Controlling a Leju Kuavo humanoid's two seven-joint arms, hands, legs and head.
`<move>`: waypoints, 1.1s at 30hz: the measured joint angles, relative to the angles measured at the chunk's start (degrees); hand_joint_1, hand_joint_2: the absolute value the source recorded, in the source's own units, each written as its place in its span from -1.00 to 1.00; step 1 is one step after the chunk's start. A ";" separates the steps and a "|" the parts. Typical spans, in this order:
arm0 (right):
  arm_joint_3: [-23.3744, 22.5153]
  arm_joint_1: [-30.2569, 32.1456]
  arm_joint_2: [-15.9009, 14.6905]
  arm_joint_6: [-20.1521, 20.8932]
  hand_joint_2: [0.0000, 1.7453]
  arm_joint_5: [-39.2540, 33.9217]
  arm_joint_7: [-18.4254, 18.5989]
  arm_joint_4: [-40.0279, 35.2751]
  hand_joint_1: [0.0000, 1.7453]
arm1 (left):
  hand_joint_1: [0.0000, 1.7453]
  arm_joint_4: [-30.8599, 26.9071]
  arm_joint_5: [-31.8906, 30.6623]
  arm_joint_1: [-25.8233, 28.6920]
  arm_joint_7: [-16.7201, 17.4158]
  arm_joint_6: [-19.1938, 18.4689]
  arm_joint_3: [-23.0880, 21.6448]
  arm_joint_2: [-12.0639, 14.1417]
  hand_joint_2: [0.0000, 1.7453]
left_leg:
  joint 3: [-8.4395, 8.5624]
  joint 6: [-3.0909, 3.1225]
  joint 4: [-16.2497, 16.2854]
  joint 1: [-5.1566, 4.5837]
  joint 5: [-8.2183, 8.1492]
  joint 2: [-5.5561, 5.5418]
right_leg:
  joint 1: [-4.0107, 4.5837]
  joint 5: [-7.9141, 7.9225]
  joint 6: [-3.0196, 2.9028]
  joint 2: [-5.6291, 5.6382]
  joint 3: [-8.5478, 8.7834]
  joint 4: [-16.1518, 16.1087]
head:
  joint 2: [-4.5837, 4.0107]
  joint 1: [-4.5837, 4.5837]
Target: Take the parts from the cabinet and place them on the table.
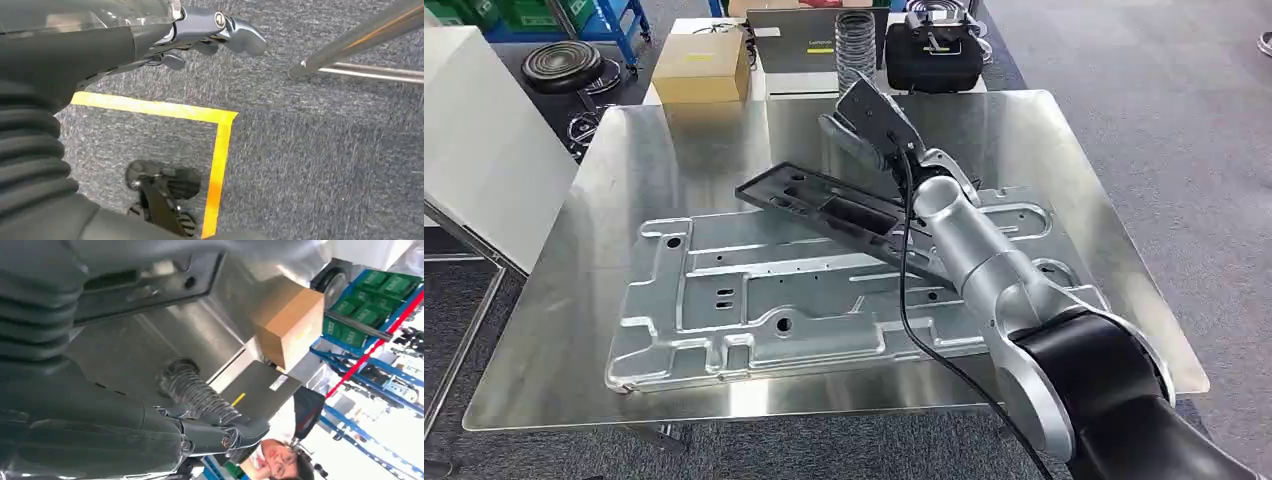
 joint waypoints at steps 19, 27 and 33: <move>-7.24 17.53 -4.95 -23.98 -1.00 -10.57 -10.45 -45.63 -1.00 | -1.00 0.02 4.26 1.95 -2.76 -1.86 1.81 -0.83 -1.00 | 0.65 2.29 -1.75 -0.61 -1.02 -0.82 | 1.02 -0.31 0.43 -0.24 -0.93 0.51 | 0.02 0.11; -8.70 40.21 -11.71 -30.12 -1.00 -6.82 -15.37 -71.90 -1.00 | -1.00 0.02 5.31 2.56 -2.21 -0.98 3.52 -1.09 -1.00 | -5.46 0.59 16.63 -0.51 -11.83 -0.41 | 0.22 0.86 -0.31 -0.39 -1.09 -0.42 | 0.00 -0.05; -10.06 52.25 -13.98 -29.63 -1.00 -6.63 -16.92 -79.08 -1.00 | -1.00 0.02 5.64 2.29 -3.04 -0.94 4.44 -1.18 -1.00 | 5.03 1.54 -1.63 -0.66 -5.36 -0.61 | 0.38 0.99 0.80 -0.22 -2.23 1.33 | 0.02 0.02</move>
